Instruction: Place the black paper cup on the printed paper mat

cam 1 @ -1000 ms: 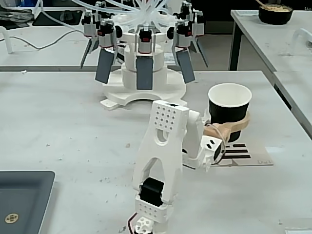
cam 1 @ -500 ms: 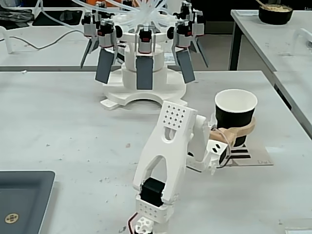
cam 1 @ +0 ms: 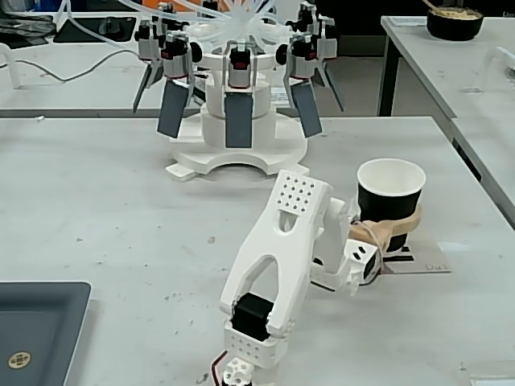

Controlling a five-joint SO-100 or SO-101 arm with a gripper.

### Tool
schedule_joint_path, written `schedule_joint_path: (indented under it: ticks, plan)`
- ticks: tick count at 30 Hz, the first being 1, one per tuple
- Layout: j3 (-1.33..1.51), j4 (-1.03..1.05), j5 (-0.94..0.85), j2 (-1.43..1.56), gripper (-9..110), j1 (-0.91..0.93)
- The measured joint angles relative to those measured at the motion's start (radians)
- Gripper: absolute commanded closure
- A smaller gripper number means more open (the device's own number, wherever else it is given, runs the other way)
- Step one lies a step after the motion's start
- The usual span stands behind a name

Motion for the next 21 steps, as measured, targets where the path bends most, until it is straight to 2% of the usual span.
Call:
schedule_joint_path:
  ticks: [11, 21]
  plan:
    - [-0.025, 0.0, 0.0, -0.037, 89, 0.003]
    - [-0.025, 0.0, 0.0, -0.037, 69, 0.035]
